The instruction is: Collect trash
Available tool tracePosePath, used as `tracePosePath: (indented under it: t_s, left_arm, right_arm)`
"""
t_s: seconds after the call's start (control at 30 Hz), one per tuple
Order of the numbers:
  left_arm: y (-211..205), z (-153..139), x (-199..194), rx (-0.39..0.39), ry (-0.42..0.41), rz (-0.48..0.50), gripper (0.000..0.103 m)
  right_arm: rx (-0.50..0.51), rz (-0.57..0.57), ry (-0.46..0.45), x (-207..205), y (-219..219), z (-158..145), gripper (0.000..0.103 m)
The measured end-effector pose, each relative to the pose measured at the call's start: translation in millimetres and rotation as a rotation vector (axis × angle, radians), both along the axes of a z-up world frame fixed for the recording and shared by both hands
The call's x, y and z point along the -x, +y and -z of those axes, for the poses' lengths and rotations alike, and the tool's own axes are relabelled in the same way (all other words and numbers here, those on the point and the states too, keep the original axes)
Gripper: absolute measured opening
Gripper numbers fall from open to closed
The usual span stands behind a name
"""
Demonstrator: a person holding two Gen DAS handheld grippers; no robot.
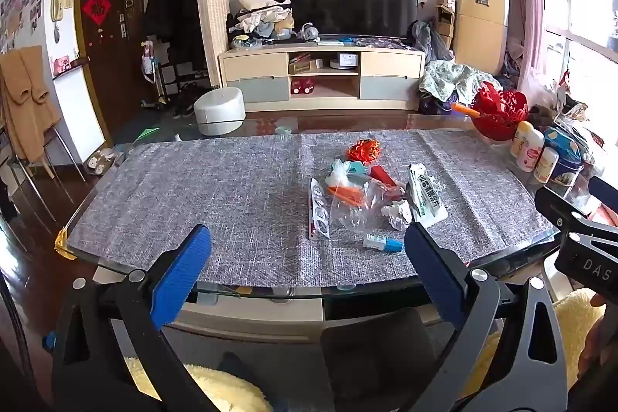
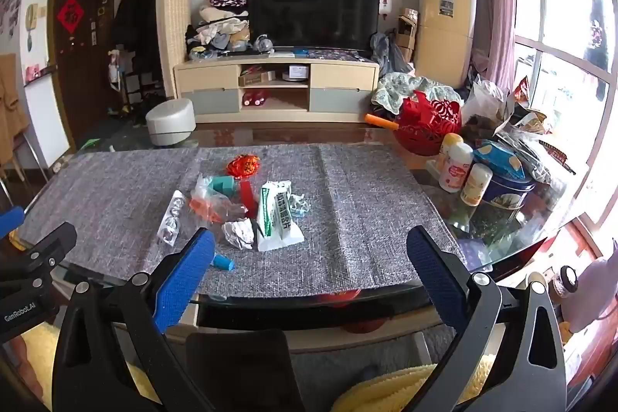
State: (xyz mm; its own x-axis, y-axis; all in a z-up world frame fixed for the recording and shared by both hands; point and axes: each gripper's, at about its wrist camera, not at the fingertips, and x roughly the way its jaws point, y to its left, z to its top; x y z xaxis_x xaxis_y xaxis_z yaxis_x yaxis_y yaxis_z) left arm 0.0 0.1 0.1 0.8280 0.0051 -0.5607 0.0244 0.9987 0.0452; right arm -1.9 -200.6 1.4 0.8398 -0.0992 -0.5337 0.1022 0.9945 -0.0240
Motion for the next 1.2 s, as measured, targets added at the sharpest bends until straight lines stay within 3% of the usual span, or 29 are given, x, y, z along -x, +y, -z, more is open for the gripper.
tracePosePath:
  t_s: [1.2]
  left_arm:
    - [-1.0,-2.1,0.9,0.002,-0.001,-0.004,0.095]
  right_arm:
    - [-0.017,-0.021,0.025,-2.8,-1.5,2.5,0.1]
